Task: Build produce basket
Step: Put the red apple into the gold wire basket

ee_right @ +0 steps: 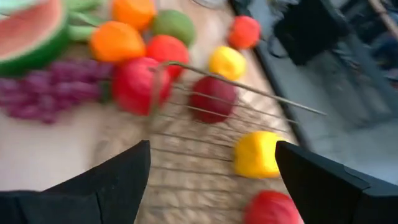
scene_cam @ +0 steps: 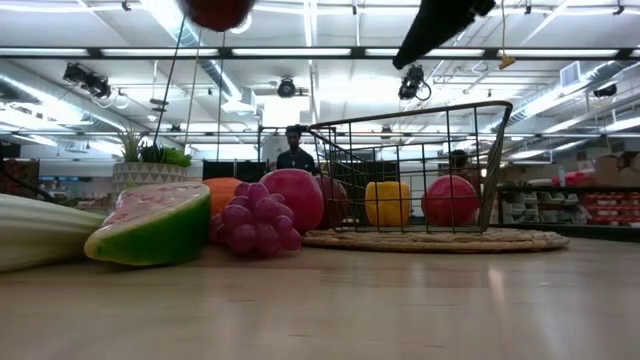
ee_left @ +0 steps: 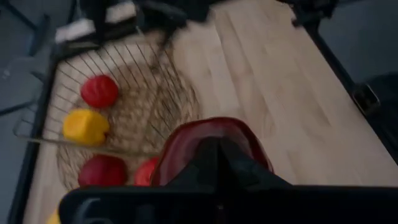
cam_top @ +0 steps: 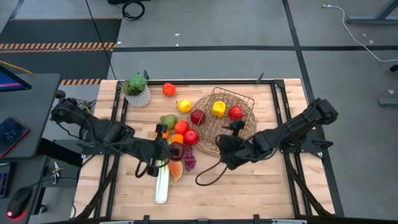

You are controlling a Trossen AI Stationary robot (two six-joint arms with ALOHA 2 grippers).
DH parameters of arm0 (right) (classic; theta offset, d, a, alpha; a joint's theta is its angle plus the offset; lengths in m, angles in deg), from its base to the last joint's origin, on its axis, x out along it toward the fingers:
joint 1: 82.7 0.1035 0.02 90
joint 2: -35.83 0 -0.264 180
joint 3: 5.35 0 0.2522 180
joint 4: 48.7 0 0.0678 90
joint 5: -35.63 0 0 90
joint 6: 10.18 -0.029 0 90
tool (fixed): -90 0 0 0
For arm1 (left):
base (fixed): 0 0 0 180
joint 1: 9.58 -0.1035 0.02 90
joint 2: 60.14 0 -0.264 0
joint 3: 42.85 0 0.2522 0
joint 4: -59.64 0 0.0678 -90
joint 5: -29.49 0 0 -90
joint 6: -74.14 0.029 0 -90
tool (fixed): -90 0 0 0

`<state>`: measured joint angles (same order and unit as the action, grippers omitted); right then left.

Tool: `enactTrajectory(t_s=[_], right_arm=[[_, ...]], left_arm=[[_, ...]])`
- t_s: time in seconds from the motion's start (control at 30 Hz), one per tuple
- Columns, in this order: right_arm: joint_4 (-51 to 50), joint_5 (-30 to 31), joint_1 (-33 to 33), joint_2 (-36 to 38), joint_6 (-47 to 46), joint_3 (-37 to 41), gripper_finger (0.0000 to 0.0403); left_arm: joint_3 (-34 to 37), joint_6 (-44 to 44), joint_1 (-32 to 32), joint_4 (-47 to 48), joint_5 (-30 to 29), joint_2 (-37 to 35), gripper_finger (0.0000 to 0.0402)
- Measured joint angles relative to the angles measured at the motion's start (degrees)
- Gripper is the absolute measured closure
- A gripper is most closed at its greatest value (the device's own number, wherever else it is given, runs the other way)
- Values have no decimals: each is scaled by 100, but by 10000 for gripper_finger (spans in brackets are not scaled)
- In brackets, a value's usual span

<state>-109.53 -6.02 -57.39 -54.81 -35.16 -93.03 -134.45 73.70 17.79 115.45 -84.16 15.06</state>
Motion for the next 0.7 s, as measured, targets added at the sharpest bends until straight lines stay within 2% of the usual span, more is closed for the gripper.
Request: enactTrajectory(t_s=[0.13, 0.37, 0.57, 0.7], right_arm=[[1805, -87, 159, 292, 540, 912, 54], [5330, -233, 322, 414, 2289, 1966, 49], [6372, -849, 172, 412, 2729, 2073, 10], [6938, -1340, 42, 374, 2909, 2074, 7]], left_arm=[[0, 261, -149, -459, 108, 0, 400], [0, 463, -459, -970, 465, 15, 400], [0, 579, -563, -1120, 705, 17, 400], [0, 693, -568, -1270, 705, 17, 400]])
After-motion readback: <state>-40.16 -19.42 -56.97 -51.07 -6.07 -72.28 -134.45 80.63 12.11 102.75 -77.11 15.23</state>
